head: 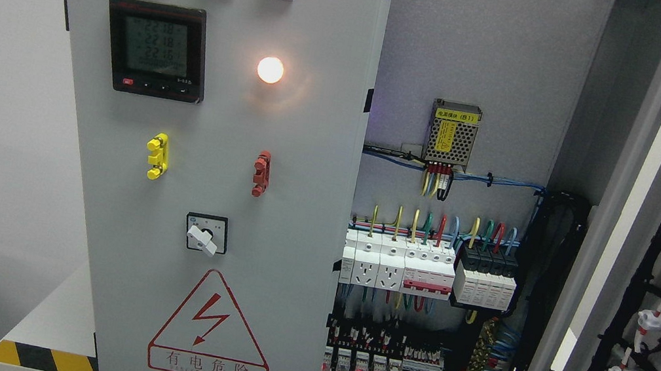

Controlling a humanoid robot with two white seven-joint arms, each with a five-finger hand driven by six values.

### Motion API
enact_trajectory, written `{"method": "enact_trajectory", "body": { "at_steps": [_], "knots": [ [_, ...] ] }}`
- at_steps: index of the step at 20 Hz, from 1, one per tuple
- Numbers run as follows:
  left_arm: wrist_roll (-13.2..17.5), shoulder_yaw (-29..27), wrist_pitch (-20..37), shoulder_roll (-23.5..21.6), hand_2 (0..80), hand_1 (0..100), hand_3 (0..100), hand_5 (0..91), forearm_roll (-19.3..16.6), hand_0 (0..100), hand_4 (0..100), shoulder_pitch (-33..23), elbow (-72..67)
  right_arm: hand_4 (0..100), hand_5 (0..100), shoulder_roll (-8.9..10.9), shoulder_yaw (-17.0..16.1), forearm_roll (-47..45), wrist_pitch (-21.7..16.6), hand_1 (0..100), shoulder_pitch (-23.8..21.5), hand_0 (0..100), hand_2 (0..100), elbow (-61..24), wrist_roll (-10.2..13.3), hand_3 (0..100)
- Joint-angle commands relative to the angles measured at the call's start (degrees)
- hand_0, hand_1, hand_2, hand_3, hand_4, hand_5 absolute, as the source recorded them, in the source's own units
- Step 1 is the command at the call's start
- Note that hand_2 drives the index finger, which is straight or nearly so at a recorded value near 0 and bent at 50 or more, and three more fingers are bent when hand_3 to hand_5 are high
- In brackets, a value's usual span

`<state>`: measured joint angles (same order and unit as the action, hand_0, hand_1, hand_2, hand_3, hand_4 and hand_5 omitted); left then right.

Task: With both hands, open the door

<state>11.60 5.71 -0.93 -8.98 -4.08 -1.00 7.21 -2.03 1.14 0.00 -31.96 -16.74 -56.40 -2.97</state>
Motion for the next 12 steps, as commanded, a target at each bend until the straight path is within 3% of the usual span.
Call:
{"method": "enact_trajectory", "body": {
  "at_steps": [1, 8, 12],
  "knots": [
    [-0.79, -28.37, 1.19, 6.35, 0.0, 0, 0, 0.0, -5.85, 0, 0, -1.98, -11.34, 0, 0, 0.09, -1.75, -0.27, -0.30, 0, -5.84, 0, 0, -40.60, 0.16, 0],
    [-0.62, -35.24, 3.39, 7.31, 0.0, 0, 0, 0.0, -5.15, 0, 0, -2.34, -10.64, 0, 0, 0.10, -2.20, -0.35, 0.32, 0, -3.57, 0, 0, -50.29, -0.10, 0],
    [-0.62, -34.98, 3.65, 7.31, 0.0, 0, 0, 0.0, -5.06, 0, 0, -2.34, -9.58, 0, 0, 0.01, 0.78, -0.27, 0.41, 0, 1.08, 0, 0, -57.84, -0.02, 0]
  ]
}}
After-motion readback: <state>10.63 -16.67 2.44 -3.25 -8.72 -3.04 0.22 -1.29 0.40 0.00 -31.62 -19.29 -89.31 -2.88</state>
